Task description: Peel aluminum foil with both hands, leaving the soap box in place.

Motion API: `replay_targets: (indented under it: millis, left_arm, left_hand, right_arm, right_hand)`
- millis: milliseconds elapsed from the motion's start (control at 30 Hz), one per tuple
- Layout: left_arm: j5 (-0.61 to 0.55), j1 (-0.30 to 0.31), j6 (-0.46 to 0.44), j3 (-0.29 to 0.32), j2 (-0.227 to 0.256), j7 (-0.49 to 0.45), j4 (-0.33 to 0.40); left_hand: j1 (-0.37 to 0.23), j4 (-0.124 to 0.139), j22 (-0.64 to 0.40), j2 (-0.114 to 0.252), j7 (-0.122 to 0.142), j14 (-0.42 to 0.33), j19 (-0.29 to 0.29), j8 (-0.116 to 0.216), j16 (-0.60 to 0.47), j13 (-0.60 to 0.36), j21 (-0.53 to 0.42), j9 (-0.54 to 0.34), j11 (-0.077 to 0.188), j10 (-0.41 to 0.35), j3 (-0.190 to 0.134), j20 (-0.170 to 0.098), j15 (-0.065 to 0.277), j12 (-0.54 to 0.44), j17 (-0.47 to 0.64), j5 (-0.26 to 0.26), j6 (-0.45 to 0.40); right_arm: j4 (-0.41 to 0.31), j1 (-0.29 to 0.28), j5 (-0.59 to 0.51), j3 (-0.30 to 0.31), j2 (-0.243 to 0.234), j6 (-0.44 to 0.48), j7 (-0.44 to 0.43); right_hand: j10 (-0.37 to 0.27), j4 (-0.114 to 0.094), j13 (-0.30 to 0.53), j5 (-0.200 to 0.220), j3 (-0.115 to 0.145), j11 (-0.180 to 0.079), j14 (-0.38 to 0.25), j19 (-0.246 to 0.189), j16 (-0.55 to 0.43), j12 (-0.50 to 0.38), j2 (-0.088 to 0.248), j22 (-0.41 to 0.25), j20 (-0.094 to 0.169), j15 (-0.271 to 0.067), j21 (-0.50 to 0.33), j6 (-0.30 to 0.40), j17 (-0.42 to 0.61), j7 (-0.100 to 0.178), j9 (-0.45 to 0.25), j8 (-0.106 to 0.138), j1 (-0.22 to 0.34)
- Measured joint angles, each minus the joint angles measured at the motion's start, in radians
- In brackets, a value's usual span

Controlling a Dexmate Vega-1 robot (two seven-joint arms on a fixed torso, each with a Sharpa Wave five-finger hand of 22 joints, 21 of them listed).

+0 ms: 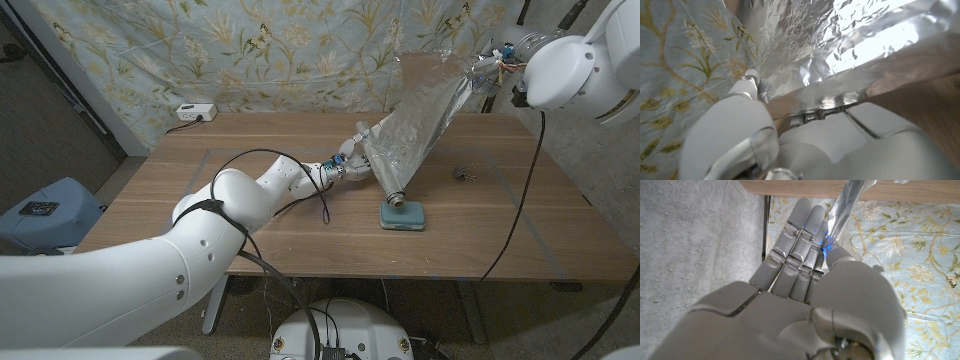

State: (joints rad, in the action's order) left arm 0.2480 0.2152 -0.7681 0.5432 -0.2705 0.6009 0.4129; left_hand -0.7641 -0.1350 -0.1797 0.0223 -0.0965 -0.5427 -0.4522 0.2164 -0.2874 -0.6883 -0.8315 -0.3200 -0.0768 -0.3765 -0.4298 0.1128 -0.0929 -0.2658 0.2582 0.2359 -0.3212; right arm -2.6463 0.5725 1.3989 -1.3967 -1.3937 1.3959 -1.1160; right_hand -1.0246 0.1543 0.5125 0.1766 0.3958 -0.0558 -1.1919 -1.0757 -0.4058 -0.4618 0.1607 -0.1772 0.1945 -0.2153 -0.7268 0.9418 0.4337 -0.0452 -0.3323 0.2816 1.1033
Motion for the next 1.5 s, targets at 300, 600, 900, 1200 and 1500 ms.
replay_targets:
  millis: [300,600,900,1200,1500]
  left_arm:
    - [0.03,-0.001,-0.01,-0.032,0.025,0.014,-0.024]
    - [0.079,-0.01,-0.025,-0.081,0.068,0.031,-0.052]
    - [0.144,-0.012,-0.043,-0.138,0.105,0.055,-0.064]
    - [0.195,-0.013,-0.045,-0.183,0.13,0.059,-0.071]
    - [0.207,-0.018,-0.026,-0.189,0.139,0.048,-0.072]
  left_hand:
    - [-0.094,-0.039,0.0,0.063,0.002,-0.077,-0.063,0.036,-0.037,-0.005,-0.012,0.0,0.038,-0.096,-0.057,-0.028,0.037,-0.032,0.004,-0.001,-0.089]
    - [-0.126,-0.043,0.0,0.072,-0.003,-0.097,-0.086,0.051,-0.061,-0.009,-0.02,-0.003,0.058,-0.145,-0.077,-0.051,0.057,-0.052,0.017,0.005,-0.139]
    - [-0.126,-0.043,0.0,0.072,-0.003,-0.097,-0.091,0.051,-0.061,-0.014,-0.02,-0.008,0.061,-0.147,-0.077,-0.056,0.057,-0.054,0.023,0.013,-0.143]
    - [-0.126,-0.043,0.0,0.072,0.002,-0.098,-0.091,0.051,-0.061,-0.014,-0.02,-0.008,0.057,-0.151,-0.077,-0.056,0.057,-0.054,0.023,0.013,-0.149]
    - [-0.128,-0.043,0.0,0.069,-0.003,-0.11,-0.091,0.051,-0.061,-0.018,-0.028,-0.008,0.057,-0.151,-0.077,-0.056,0.07,-0.061,0.023,0.013,-0.154]
  right_arm:
    - [-0.009,0.028,0.011,-0.03,0.013,0.0,-0.001]
    - [-0.013,0.063,0.022,-0.067,0.033,0.0,-0.001]
    - [-0.01,0.063,0.024,-0.075,0.059,0.0,-0.001]
    - [-0.008,0.043,0.011,-0.057,0.083,0.0,-0.001]
    - [-0.005,0.021,0.01,-0.031,0.102,0.0,-0.001]
  right_hand:
    - [0.0,0.0,0.0,0.0,0.0,0.0,-0.001,0.0,0.0,0.0,0.0,0.0,0.0,0.001,-0.006,0.004,0.0,-0.004,0.0,-0.001,0.0]
    - [0.0,0.0,0.0,0.0,0.0,0.0,-0.001,0.0,0.0,0.003,0.0,0.0,0.0,0.001,-0.006,0.005,0.0,-0.005,0.0,-0.004,0.0]
    - [0.0,0.0,0.0,0.0,0.0,0.0,0.0,0.003,0.008,0.007,0.0,0.0,-0.003,0.001,-0.012,0.005,0.005,-0.005,-0.004,-0.006,0.0]
    - [0.009,-0.014,-0.003,0.0,-0.002,0.009,0.024,0.003,0.022,0.018,-0.003,0.0,-0.004,0.014,-0.012,-0.024,0.009,-0.012,-0.004,-0.028,-0.023]
    - [0.028,-0.051,-0.003,0.0,-0.04,0.027,0.044,0.007,0.031,0.03,-0.027,0.005,-0.007,0.024,-0.012,-0.058,0.009,-0.024,0.004,-0.049,-0.106]
